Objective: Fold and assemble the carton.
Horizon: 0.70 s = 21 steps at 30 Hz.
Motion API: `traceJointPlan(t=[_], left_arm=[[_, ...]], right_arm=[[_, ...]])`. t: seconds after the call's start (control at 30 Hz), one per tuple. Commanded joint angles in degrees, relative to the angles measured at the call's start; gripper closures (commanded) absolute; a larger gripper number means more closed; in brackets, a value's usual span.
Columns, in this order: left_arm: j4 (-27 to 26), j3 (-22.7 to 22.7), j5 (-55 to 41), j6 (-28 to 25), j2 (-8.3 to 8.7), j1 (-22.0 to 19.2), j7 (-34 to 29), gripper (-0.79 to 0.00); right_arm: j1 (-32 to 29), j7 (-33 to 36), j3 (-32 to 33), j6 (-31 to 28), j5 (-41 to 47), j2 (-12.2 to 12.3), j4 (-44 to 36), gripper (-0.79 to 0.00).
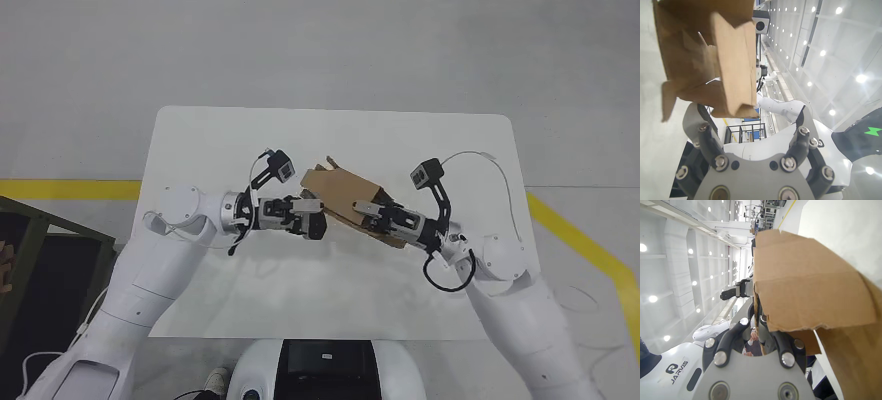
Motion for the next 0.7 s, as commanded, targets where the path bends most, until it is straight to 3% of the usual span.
traceJointPlan(t=[0.0,0.5,0.67], left_arm=[[0.0,-0.6,0.0,0.0,0.12,0.1,0.1,-0.785],[-0.4,-6.4,1.3,0.5,1.60,2.3,1.6,-0.785],[-1.3,-6.7,1.0,0.6,1.68,2.6,2.2,-0.785]], right_arm=[[0.6,1.6,1.2,-0.4,1.1,0.2,1.9,0.000],[6.2,28.1,4.2,-0.8,9.1,1.5,13.5,0.000],[6.6,31.1,3.7,-0.9,9.6,1.7,14.6,0.000]])
